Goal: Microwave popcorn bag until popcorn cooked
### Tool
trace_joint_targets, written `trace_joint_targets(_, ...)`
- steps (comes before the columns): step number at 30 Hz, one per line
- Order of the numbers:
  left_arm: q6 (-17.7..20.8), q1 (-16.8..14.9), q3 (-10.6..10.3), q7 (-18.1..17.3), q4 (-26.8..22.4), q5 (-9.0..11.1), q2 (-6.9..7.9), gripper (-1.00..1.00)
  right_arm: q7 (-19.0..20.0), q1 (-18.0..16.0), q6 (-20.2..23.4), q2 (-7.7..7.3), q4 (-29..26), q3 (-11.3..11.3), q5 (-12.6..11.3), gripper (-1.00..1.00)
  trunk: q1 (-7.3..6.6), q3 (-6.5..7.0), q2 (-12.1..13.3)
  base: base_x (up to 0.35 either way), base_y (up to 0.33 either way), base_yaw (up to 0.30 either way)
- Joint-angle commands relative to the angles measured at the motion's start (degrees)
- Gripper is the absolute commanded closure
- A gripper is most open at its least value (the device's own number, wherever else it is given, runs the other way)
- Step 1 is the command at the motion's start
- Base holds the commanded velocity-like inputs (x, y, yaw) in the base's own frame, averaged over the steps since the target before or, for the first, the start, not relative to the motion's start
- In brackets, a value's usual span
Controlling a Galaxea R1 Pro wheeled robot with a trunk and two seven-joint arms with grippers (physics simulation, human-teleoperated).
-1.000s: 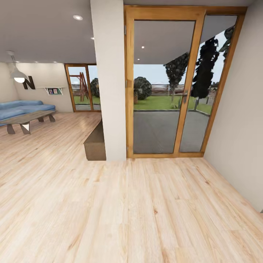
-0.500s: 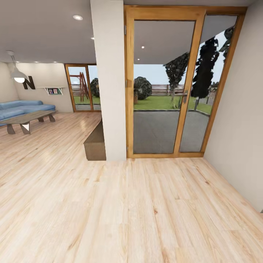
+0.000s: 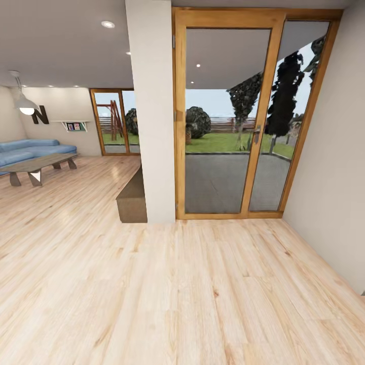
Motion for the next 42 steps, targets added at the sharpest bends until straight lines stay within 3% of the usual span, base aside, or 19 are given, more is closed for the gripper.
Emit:
trace_joint_targets(1, -0.12, 0.01, 0.07, -0.06, -0.01, 0.47, -0.01, -1.0, -0.07, 0.01, -0.23, 0.01, -0.01, 0.08, 0.03, -1.0, 0.0, -0.04, -0.02, 0.0, 0.0, 0.008)
trace_joint_targets(42, -0.21, 0.02, -0.02, -0.05, -0.37, 0.47, 0.08, -1.0, -0.14, 0.01, -0.5, 0.09, -0.01, 0.21, 0.64, -1.0, 0.0, -0.04, -0.02, 0.0, 0.0, 0.258)
